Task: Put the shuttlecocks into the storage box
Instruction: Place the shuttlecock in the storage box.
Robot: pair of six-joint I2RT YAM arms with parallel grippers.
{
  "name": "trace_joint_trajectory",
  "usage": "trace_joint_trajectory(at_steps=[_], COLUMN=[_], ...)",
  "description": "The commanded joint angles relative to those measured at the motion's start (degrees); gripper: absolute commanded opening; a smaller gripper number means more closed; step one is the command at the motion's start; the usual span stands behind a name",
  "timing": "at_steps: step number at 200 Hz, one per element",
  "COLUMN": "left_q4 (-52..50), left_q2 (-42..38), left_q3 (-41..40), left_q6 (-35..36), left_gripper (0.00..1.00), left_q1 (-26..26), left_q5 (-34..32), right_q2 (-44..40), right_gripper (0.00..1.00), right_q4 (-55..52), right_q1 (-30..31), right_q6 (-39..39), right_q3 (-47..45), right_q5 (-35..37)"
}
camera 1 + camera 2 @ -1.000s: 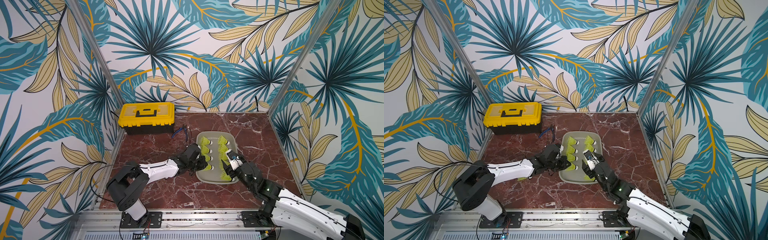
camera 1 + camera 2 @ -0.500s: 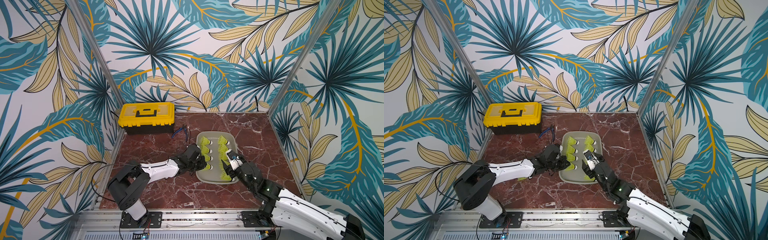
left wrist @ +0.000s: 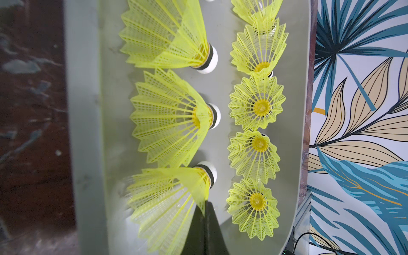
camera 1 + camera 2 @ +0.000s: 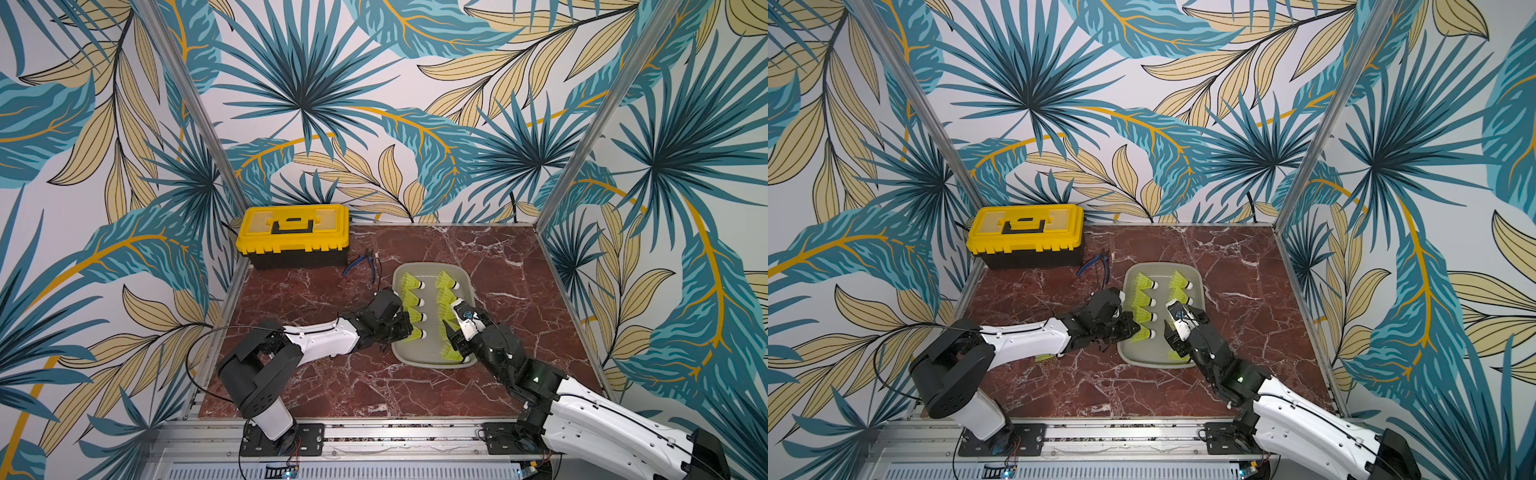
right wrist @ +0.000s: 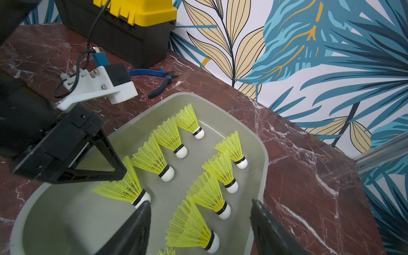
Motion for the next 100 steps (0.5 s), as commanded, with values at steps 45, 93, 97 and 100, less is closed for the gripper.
trace_joint_trajectory(at_steps=[45, 93, 97, 100], left_q4=[-1.34, -2.11, -2.21, -2.34], left_q2=[-0.08, -1.00, -1.05, -1.17], left_q3=[-0.83, -0.59, -0.59, -0.51], left_q6=[0.75, 0.84, 0.84, 0.92], left_gripper=[0.12, 0.20, 0.21, 0.21], left_q1=[-0.13, -0.07, -0.14, -0.14], left_q5=[-1.99, -2.59, -2.61, -2.66], right_q2=[-0.33, -0.24, -0.23, -0.23], right_gripper=[0.72, 0.72, 0.72, 0.72], right_q4=[-0.45, -0.50, -0.46, -0.45], right_q1=[0.07, 0.03, 0.02, 0.05], right_q6=[0.69, 0.51, 0.51, 0.60], right_q3=[-1.24, -1.30, -1.30, -1.30], right_q5=[1.03, 1.07, 1.14, 1.12])
